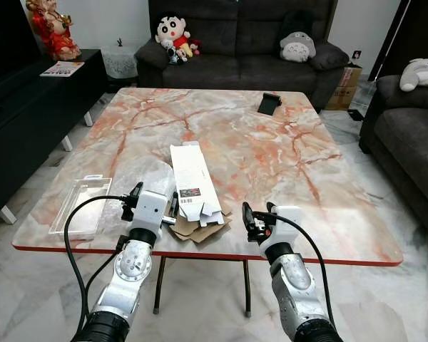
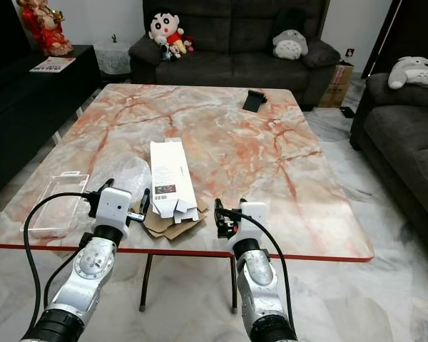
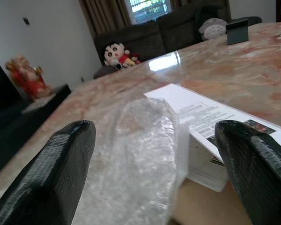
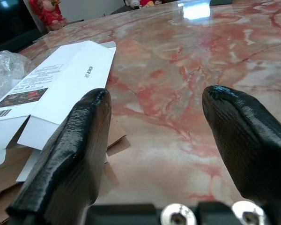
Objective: Picking trash to rubbish bin
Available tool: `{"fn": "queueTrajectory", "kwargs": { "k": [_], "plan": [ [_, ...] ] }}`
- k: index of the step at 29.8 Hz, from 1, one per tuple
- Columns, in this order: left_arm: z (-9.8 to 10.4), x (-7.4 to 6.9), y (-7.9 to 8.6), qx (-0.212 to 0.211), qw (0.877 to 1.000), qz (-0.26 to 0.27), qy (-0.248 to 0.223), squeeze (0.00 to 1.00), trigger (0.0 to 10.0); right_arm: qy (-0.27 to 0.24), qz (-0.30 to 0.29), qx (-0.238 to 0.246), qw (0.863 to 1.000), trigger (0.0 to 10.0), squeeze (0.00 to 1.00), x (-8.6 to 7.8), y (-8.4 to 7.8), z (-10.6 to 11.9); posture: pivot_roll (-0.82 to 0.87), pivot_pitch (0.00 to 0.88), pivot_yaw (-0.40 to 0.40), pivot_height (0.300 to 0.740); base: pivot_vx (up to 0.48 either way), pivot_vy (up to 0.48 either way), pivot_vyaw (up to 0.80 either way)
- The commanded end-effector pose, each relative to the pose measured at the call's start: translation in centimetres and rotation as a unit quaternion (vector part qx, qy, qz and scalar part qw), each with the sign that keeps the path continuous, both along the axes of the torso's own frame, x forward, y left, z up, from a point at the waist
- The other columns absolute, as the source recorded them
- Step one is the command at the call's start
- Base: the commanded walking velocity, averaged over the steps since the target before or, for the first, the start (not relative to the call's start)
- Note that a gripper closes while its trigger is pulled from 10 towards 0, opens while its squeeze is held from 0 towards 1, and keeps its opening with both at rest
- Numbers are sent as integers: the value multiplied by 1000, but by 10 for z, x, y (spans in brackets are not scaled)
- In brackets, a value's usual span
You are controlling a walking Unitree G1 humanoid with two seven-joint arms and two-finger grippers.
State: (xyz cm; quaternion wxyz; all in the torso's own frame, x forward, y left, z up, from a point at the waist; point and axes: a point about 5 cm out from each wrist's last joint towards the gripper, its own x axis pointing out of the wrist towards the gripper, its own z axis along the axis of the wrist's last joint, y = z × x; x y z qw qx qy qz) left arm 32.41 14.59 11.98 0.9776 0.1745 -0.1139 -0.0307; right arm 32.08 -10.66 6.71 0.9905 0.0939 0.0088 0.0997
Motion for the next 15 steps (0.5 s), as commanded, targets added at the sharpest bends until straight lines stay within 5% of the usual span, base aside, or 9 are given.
{"fn": "queueTrajectory", "kwargs": {
  "k": [1, 2, 3, 15],
  "plan": [
    [7, 0, -4, 20, 1000, -8, -15, 0, 10000, -4, 2, 1, 1000, 10000, 0, 1, 1, 2, 173, 4, -32, 740, 0, 0, 0],
    [8, -2, -4, 48, 999, -3, -23, 114, 10000, -4, 3, 2, 1000, 10000, 0, 1, 1, 2, 173, 4, -32, 740, 0, 0, 0],
    [8, -3, -3, 53, 998, 1, -26, 1000, 10000, -3, 3, 2, 1000, 10000, 0, 1, 2, 2, 173, 4, -32, 740, 0, 0, 0],
    [9, -2, 7, 106, 994, 33, -19, 1000, 10000, 0, 6, 3, 1000, 10000, 0, -1, 4, 0, 184, 19, -33, 740, 0, 0, 0]
  ]
}}
